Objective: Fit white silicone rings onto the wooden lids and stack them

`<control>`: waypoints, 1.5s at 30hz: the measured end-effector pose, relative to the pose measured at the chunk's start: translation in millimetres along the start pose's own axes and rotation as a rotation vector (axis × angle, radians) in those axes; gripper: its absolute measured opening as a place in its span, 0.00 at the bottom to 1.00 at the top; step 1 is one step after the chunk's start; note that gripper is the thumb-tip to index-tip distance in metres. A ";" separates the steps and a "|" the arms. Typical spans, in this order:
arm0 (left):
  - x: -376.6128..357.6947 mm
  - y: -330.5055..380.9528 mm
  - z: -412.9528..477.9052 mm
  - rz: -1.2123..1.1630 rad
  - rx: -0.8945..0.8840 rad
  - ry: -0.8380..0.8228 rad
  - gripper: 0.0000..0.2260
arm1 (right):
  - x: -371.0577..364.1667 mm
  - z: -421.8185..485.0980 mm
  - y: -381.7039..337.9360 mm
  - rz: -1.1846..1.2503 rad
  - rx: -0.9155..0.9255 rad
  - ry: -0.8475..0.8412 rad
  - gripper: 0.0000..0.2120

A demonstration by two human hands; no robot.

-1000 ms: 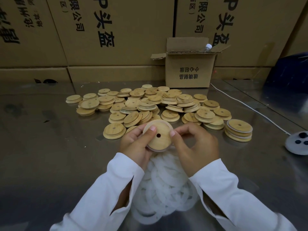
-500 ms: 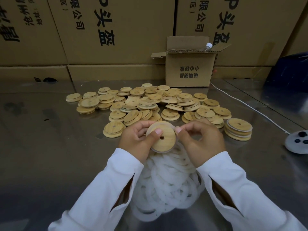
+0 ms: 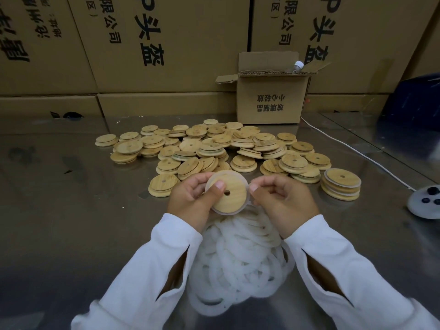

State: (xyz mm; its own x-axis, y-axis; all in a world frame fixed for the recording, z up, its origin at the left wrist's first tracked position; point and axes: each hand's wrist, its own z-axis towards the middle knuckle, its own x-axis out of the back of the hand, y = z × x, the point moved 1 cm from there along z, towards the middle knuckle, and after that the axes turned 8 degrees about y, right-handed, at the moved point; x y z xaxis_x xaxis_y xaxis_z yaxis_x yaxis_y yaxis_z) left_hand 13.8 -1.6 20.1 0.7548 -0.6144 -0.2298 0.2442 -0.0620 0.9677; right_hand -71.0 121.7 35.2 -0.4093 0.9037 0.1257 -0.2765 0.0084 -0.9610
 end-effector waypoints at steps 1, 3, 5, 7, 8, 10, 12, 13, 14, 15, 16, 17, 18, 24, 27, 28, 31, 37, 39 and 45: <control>-0.4 0.2 -0.5 0.003 -0.004 -0.007 0.06 | 0.8 0.2 0.4 -0.015 0.014 0.023 0.05; -1.4 0.4 -1.6 0.004 -0.019 -0.011 0.06 | 0.8 -0.4 1.2 -0.062 0.069 0.040 0.07; -2.1 0.7 -2.7 0.023 -0.051 -0.007 0.06 | -1.8 -3.7 2.0 -0.103 0.132 0.057 0.07; -2.7 1.3 -3.7 0.036 -0.085 0.000 0.06 | -4.0 -6.0 3.4 -0.153 0.188 0.088 0.07; -2.9 1.6 -4.0 0.030 -0.093 0.003 0.06 | -4.4 -6.2 4.4 -0.164 0.205 0.103 0.07; -2.9 2.2 -4.3 0.028 -0.102 0.008 0.07 | -4.5 -6.2 5.8 -0.162 0.218 0.124 0.08; -2.8 2.5 -4.6 0.042 -0.113 0.000 0.07 | -4.8 -6.5 6.7 -0.162 0.237 0.140 0.08; -2.6 2.6 -4.8 0.047 -0.117 -0.006 0.07 | -5.1 -6.6 7.1 -0.165 0.250 0.148 0.08; -2.3 2.9 -4.8 0.052 -0.120 -0.010 0.07 | -5.2 -6.5 7.0 -0.165 0.257 0.153 0.07; -1.8 3.1 -4.8 0.056 -0.123 -0.013 0.07 | -4.9 -5.8 7.0 -0.156 0.250 0.154 0.06; -1.4 3.4 -4.6 0.059 -0.125 -0.015 0.07 | -4.2 -4.7 6.6 -0.133 0.227 0.145 0.06; -1.1 3.5 -4.3 0.065 -0.125 -0.017 0.07 | -3.7 -3.5 6.2 -0.099 0.194 0.127 0.06; -0.8 3.7 -4.0 0.074 -0.126 -0.019 0.07 | -3.5 -2.5 5.6 -0.061 0.157 0.106 0.06; -0.6 0.6 -2.5 0.025 -0.042 0.005 0.07 | -2.3 -0.1 4.2 -0.005 0.030 0.065 0.06; 0.0 -1.7 0.0 0.002 -0.008 0.016 0.06 | -3.8 0.5 4.8 0.013 -0.030 -0.064 0.05; 0.0 -2.5 0.6 0.002 -0.003 0.013 0.06 | -3.8 1.4 5.5 0.017 -0.038 -0.091 0.04; -0.8 -4.9 0.4 -0.020 0.028 -0.033 0.07 | 0.6 6.2 6.3 0.044 -0.025 -0.131 0.04; 0.4 -5.7 -0.1 -0.041 0.076 -0.016 0.18 | 27.9 28.7 13.6 -0.069 0.050 0.108 0.08; 2.1 -6.1 0.4 -0.030 0.071 -0.018 0.14 | 44.5 40.7 19.5 -0.040 0.014 0.333 0.05; 1.2 -8.2 1.1 -0.044 0.059 0.007 0.07 | 96.7 63.2 35.9 0.088 -0.265 0.903 0.08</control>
State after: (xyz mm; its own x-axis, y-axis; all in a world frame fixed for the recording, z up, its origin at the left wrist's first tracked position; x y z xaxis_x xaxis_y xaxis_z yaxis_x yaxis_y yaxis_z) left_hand 12.0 -2.6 12.0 0.7484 -0.6043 -0.2733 0.2416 -0.1354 0.9609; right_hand -175.5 182.4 28.4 0.4394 0.8945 -0.0818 -0.0242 -0.0792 -0.9966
